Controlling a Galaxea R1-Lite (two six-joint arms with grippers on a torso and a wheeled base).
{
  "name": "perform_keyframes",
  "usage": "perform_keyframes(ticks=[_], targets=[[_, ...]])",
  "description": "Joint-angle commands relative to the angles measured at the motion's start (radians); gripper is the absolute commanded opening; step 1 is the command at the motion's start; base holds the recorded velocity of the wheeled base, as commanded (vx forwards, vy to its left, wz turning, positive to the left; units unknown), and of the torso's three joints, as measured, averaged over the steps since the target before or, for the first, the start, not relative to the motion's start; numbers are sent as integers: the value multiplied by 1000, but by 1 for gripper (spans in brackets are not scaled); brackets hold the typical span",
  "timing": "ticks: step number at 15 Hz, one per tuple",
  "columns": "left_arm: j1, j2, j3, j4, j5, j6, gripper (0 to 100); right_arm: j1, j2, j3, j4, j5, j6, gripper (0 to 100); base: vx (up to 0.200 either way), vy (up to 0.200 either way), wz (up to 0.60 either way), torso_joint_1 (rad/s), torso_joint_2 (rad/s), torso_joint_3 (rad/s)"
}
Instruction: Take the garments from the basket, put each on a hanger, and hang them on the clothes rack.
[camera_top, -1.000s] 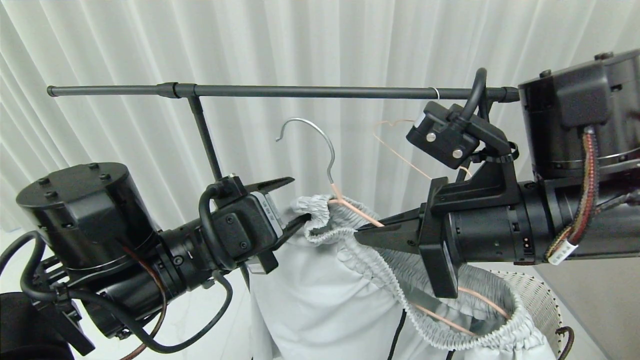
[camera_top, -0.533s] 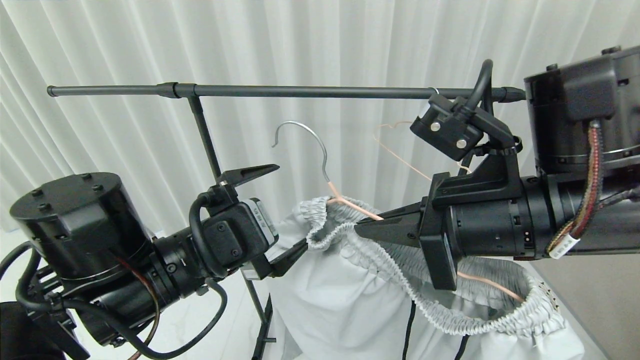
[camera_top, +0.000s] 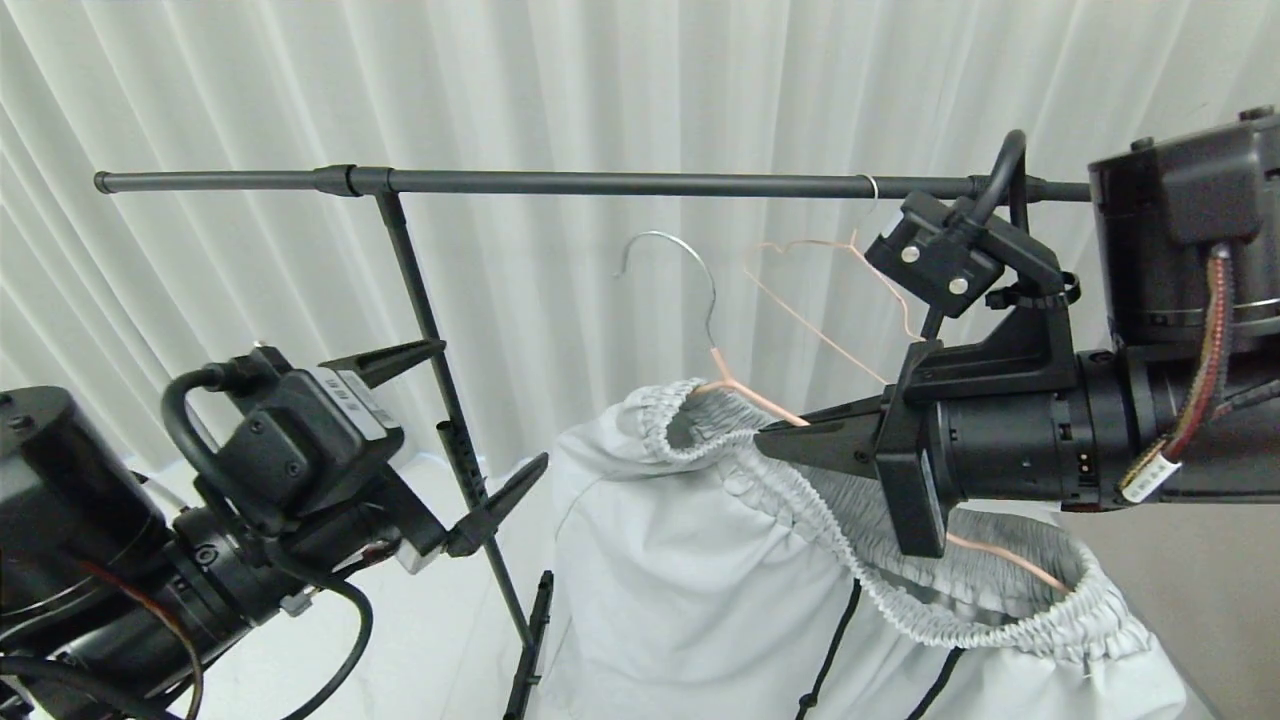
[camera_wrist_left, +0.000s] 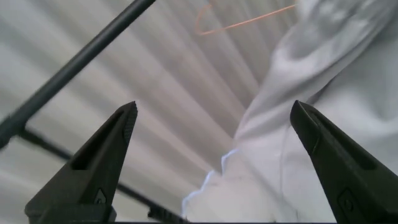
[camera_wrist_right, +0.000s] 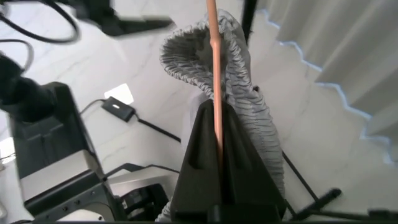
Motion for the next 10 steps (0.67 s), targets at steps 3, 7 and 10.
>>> perform_keyframes(ticks=[3, 7, 10], targets=[[120, -68, 47, 5, -1, -76, 100, -16, -41, 23, -3, -18, -4, 0, 0, 0, 0, 0, 0, 0], [188, -59, 144, 7, -3, -85, 100, -16, -54, 23, -28, -18, -14, 0, 0, 0, 0, 0, 0, 0], [182, -47, 190, 7, -12, -84, 100, -14, -55, 23, -63, -18, -16, 0, 0, 0, 0, 0, 0, 0]])
